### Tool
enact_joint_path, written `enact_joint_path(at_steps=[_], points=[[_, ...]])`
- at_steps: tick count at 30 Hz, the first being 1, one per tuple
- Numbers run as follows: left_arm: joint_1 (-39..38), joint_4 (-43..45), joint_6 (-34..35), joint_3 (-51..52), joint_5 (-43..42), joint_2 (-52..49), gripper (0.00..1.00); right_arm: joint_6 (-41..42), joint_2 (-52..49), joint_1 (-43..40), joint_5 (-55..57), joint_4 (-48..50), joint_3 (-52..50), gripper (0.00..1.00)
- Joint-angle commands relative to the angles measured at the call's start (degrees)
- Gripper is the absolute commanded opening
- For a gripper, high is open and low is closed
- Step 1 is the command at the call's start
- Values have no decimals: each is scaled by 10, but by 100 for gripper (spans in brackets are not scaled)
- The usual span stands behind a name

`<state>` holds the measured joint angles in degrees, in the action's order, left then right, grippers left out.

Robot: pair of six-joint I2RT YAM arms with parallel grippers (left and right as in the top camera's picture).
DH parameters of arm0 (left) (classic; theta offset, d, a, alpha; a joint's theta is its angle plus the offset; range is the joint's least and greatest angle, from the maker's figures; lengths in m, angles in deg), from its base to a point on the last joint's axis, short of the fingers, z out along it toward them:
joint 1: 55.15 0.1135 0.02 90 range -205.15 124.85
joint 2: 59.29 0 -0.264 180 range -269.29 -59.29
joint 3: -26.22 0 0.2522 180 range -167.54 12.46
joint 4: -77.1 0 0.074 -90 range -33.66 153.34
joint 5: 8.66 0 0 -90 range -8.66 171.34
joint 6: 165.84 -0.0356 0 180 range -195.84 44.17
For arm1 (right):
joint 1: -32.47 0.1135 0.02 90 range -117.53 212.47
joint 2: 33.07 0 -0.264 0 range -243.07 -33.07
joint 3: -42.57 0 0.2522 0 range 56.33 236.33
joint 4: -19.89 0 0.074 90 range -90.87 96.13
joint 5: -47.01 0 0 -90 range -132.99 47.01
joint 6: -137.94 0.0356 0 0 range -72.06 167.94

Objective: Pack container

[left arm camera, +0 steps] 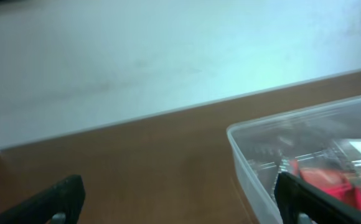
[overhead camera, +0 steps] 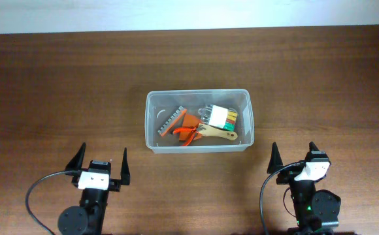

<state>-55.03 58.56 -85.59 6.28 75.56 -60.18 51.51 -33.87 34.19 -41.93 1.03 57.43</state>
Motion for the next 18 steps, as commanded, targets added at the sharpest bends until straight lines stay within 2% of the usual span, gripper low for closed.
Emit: enact_joint_path(at_steps=[1,3,6,12,18], points=[[-2,41,8,41,8,6,99,-3,6,5,-2,-1,-5,99],[-2,47,9,58,5,6,99,-3,6,5,-2,-1,-5,99],[-3,5,-7,57,4,6,99,-3,6,5,-2,-1,-5,99],[-4,7,-47,57,2,6,99,-3,6,5,-2,-1,-5,99],[-4,9,-45,57,-16,6,99,-3,6,5,-2,-1,-5,99]])
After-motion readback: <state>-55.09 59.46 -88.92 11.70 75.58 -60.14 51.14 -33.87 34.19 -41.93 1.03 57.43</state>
